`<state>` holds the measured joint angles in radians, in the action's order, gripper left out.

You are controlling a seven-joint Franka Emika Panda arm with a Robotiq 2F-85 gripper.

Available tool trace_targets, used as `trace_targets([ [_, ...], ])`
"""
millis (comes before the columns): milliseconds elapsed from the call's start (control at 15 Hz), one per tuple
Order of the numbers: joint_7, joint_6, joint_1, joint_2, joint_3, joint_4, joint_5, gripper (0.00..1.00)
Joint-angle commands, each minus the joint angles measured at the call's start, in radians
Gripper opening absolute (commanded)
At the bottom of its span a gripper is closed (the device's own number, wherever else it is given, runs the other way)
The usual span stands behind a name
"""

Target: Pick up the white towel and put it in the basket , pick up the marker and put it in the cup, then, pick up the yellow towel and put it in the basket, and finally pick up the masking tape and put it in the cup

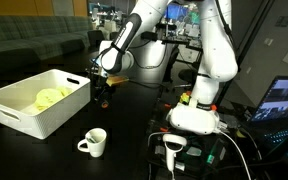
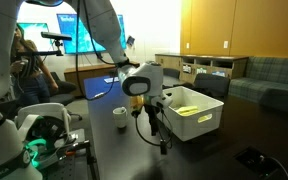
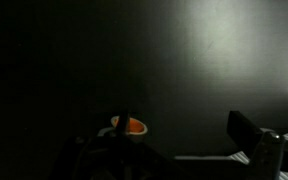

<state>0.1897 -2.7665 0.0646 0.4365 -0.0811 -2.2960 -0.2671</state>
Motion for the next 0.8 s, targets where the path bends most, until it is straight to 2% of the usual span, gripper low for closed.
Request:
trace_targets([
  [0,0.041,0.060,0.009,0.071,0.025,0.092,0.023,1.00],
  [733,0.063,0.148,0.002,0.187,0.052,0.210,0.020,1.00],
])
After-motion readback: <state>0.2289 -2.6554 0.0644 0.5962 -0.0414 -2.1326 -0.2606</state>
